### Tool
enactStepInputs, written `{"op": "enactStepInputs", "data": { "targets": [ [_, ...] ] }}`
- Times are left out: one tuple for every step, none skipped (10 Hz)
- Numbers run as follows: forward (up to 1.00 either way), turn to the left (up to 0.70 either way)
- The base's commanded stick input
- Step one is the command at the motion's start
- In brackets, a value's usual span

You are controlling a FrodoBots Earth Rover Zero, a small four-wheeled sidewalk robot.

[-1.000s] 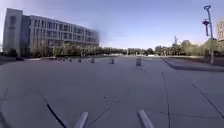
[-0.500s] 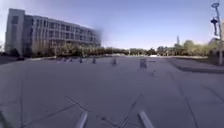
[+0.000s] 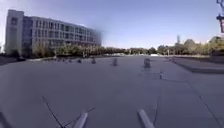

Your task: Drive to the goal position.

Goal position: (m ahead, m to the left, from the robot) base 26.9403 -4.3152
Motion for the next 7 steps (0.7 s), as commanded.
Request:
{"op": "enactStepInputs", "data": {
  "targets": [
    [1.00,0.00],
    [1.00,0.00],
    [1.00,-0.21],
    [1.00,-0.27],
    [1.00,-0.27],
    [1.00,-0.27],
    [1.00,-0.27]
  ]
}}
